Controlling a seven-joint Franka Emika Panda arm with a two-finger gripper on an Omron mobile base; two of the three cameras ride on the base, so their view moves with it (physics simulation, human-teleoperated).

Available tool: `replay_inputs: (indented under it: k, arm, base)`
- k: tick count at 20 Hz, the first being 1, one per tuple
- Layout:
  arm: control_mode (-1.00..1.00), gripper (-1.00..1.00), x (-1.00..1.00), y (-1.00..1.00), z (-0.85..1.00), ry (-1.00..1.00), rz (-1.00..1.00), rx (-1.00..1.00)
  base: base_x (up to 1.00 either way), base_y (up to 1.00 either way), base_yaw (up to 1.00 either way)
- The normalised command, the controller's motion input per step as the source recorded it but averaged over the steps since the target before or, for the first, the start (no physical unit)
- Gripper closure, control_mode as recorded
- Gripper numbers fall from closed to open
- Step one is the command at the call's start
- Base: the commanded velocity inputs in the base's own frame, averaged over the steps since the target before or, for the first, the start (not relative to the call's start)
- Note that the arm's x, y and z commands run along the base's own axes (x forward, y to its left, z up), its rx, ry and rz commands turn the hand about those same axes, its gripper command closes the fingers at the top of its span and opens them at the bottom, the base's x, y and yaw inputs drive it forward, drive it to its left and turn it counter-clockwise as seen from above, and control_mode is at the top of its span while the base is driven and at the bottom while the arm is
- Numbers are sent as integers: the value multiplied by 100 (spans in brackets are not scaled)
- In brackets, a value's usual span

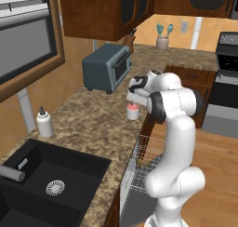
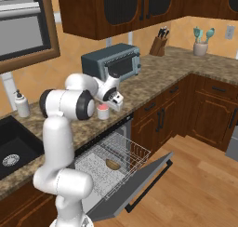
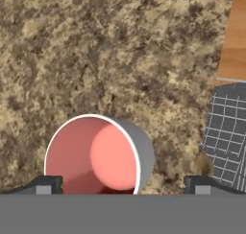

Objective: Pick up the cup and bowl from the counter, place them in the dishwasher, and close the dishwasher door.

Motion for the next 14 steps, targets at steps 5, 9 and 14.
replay_inputs:
  k: [5,9,14]
  arm:
    - [-100,-100,13,0,-40,0,0,0]
    - [-100,100,11,0,-44,0,0,0]
    - [-100,100,1,0,-30,0,0,0]
  base:
    - [0,0,0]
    - [0,0,0]
    - [0,0,0]
